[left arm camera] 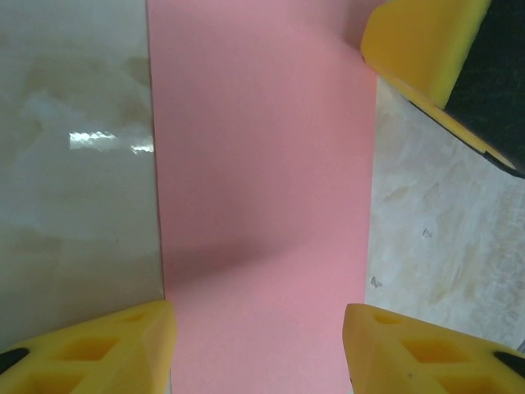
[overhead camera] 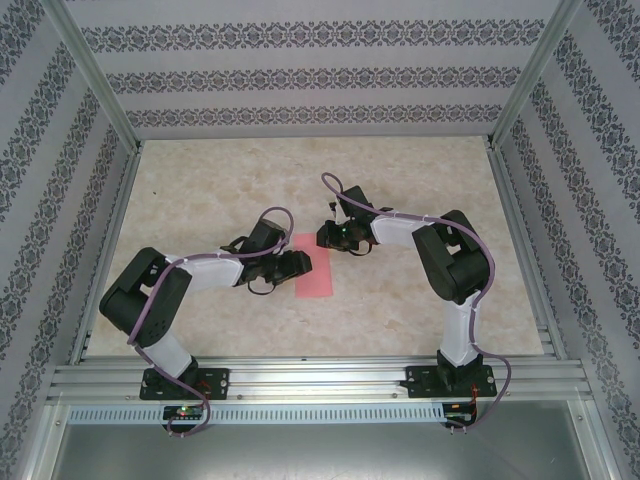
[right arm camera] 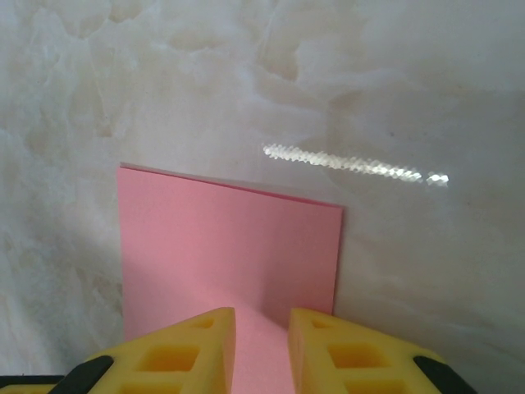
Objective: Fold a paper plane with a square sheet of paper (fold left side to right side)
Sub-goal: Third fold the triangle at the center of the table.
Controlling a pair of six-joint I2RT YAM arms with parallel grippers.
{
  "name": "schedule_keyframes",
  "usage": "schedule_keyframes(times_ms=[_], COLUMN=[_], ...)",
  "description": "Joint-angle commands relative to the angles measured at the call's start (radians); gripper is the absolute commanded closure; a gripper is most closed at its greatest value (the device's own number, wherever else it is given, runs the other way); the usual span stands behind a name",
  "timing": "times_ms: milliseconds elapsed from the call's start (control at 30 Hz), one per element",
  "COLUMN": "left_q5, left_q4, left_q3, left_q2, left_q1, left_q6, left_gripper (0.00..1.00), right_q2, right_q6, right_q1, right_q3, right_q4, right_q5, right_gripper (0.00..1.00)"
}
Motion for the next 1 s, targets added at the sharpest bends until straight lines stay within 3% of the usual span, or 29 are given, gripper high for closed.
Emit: schedule_keyframes(times_ms=[0, 367, 967], left_q5=[-0.004, -0.076, -0.051], left_q4=[-0.056, -0.129, -0.127], left_q3=[0.002, 0.005, 0.07], left_q2=[-0.038, -0.11, -0.002], left_q1=[-0.019, -0.022, -0.024], left_q6=[0.017, -0.015, -0.013], left_gripper=[0.43, 0.37, 0.39], right_q2=[0.036, 0.036, 0.036], right_q6=[-0.001, 0.001, 0.0], right_q1=[-0.009, -0.009, -0.007], right_q3=[-0.02, -0.023, -0.024], right_q4=[-0.01, -0.009, -0.01], right_q5=[0.009, 0.009, 0.006], right_gripper=[0.74, 0.74, 0.74])
